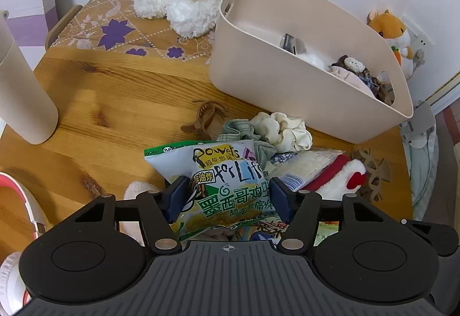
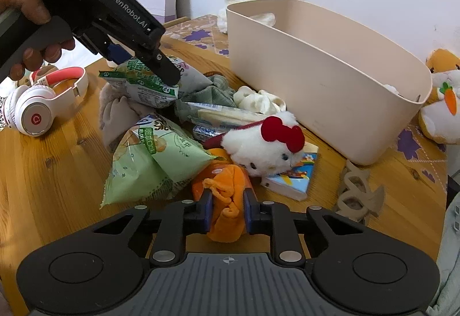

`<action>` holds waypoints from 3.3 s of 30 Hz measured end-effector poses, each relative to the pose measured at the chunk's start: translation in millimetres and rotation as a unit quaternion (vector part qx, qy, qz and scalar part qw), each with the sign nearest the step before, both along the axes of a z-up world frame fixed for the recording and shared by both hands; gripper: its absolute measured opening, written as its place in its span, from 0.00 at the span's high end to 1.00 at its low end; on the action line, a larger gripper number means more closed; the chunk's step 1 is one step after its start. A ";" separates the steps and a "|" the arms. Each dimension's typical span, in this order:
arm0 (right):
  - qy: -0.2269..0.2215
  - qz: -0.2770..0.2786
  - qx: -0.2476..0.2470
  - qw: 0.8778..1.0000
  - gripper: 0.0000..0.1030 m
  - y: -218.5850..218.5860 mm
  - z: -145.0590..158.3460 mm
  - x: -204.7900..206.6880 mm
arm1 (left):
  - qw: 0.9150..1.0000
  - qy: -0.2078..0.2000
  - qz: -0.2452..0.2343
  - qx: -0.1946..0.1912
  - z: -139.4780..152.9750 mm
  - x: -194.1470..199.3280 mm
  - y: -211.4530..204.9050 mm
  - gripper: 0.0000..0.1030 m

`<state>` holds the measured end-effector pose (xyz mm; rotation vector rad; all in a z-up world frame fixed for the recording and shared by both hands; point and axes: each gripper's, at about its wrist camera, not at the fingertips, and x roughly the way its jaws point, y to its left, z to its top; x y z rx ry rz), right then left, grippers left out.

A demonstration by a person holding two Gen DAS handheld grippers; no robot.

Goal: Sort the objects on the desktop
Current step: 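Grasp the green snack bag with left tool while right tool grasps orange sock, then lower both items into the beige basket and open both tools, then grasp the grey sock with left tool while right tool grasps grey plastic toy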

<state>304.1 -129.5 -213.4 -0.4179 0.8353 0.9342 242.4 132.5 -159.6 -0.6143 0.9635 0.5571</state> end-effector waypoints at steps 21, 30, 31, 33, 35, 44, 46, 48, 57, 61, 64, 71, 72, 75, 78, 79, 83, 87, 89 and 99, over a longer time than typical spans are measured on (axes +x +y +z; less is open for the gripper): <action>-0.049 -0.066 0.033 0.996 0.82 -43.3 37.5 26.3 | 0.998 -0.041 0.001 0.038 35.0 -10.4 0.4 0.42; -0.087 -0.115 0.053 0.988 0.82 -59.2 61.9 59.1 | 0.994 -0.075 -0.027 0.072 66.4 16.3 3.2 0.42; -0.089 -0.120 0.055 0.987 0.82 -60.6 63.6 62.6 | 0.993 -0.079 -0.030 0.077 70.2 20.6 4.4 0.42; -0.094 -0.130 0.058 0.985 0.81 -62.3 66.9 70.5 | 0.992 -0.087 -0.036 0.086 78.2 30.5 7.5 0.42; -0.100 -0.139 0.062 0.983 0.82 -63.6 71.0 78.7 | 0.990 -0.093 -0.043 0.093 84.3 40.0 11.1 0.42; -0.120 -0.171 0.090 0.974 0.81 -52.9 83.7 114.6 | 0.980 -0.103 -0.069 0.153 92.3 93.9 23.6 0.42; -0.118 -0.179 0.097 0.972 0.81 -47.7 82.5 122.2 | 0.979 -0.103 -0.073 0.158 90.6 104.1 26.3 0.42; -0.116 -0.181 0.100 0.971 0.81 -41.3 80.6 128.6 | 0.979 -0.100 -0.075 0.161 87.6 114.6 27.9 0.42; -0.115 -0.163 0.080 0.977 0.81 -8.4 65.8 145.7 | 0.981 -0.061 -0.098 0.157 62.2 148.1 20.9 0.42; -0.105 -0.164 0.064 0.979 0.71 -1.9 55.1 150.3 | 0.984 -0.047 -0.098 0.142 51.1 152.7 20.6 0.41; -0.103 -0.179 0.067 0.976 0.53 -5.4 51.9 149.7 | 0.987 -0.045 -0.099 0.121 47.0 152.1 21.1 0.39; -0.106 -0.198 0.075 0.971 0.37 -17.8 54.9 143.0 | 0.986 -0.042 -0.094 0.128 51.7 142.5 18.6 0.25; -0.107 -0.199 0.076 0.971 0.36 -19.3 56.0 141.2 | 0.986 -0.043 -0.092 0.129 52.3 139.5 18.3 0.25; -0.114 -0.199 0.078 0.970 0.28 -24.2 58.6 135.7 | 0.987 -0.046 -0.085 0.130 54.7 130.3 18.1 0.25; -0.119 -0.197 0.079 0.970 0.22 -30.5 59.9 129.0 | 0.987 -0.050 -0.076 0.133 58.3 120.6 19.4 0.25; -0.118 -0.197 0.079 0.970 0.19 -32.6 59.9 127.0 | 0.987 -0.051 -0.074 0.135 59.6 117.5 20.1 0.25; -0.122 -0.206 0.077 0.968 0.01 -44.6 58.7 115.9 | 0.987 -0.058 -0.063 0.134 65.7 99.3 21.9 0.25; -0.114 -0.207 0.066 0.969 0.00 -56.3 52.8 105.3 | 0.988 -0.060 -0.058 0.128 67.1 71.6 20.9 0.25; -0.108 -0.206 0.055 0.971 0.00 -62.0 47.4 101.4 | 0.988 -0.054 -0.060 0.129 65.7 57.6 20.0 0.25; -0.049 -0.199 0.004 0.979 0.00 -78.4 12.9 90.3 | 0.992 0.009 -0.080 0.096 37.4 -16.8 9.5 0.25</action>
